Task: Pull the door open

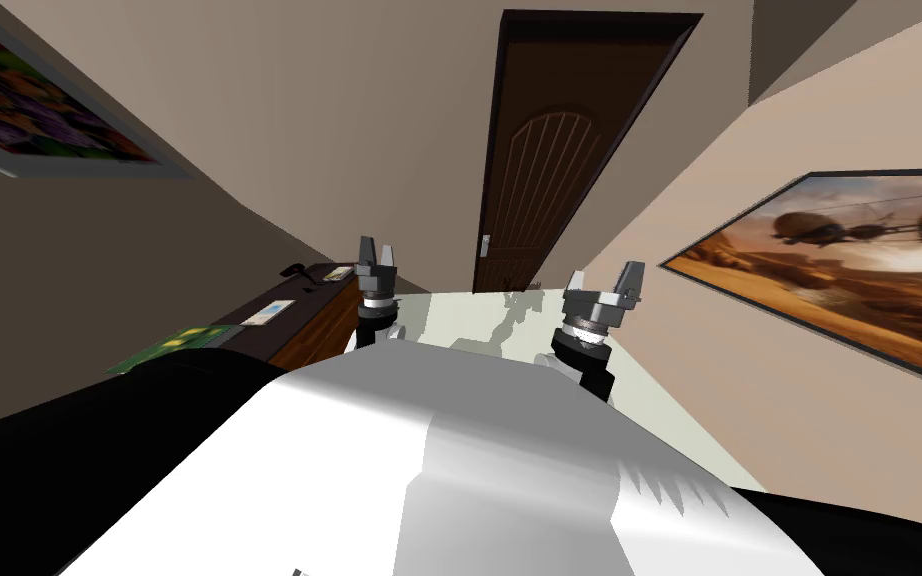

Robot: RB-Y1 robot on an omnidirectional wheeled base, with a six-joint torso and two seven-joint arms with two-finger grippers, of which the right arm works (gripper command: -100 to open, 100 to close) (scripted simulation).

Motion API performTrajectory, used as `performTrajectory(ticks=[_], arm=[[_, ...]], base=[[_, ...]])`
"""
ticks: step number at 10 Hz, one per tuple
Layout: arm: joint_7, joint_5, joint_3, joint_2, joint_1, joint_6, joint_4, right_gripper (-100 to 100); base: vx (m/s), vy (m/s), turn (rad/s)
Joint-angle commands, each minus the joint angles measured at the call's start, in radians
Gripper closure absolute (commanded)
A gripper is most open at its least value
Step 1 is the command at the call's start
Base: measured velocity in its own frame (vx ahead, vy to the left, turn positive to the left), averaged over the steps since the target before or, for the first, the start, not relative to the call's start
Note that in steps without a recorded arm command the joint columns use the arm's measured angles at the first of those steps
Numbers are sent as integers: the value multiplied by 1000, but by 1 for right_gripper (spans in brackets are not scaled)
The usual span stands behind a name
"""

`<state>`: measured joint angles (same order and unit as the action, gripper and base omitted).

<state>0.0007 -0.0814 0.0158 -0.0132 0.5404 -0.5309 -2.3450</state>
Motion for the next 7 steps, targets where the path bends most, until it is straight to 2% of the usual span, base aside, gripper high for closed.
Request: performTrajectory(ticks=[1, 7], arm=[[34, 3, 1, -11, -12, 6, 25, -100], [146, 12, 5, -38, -52, 25, 108, -100]], base=[[62, 10, 23], [125, 4, 21]])
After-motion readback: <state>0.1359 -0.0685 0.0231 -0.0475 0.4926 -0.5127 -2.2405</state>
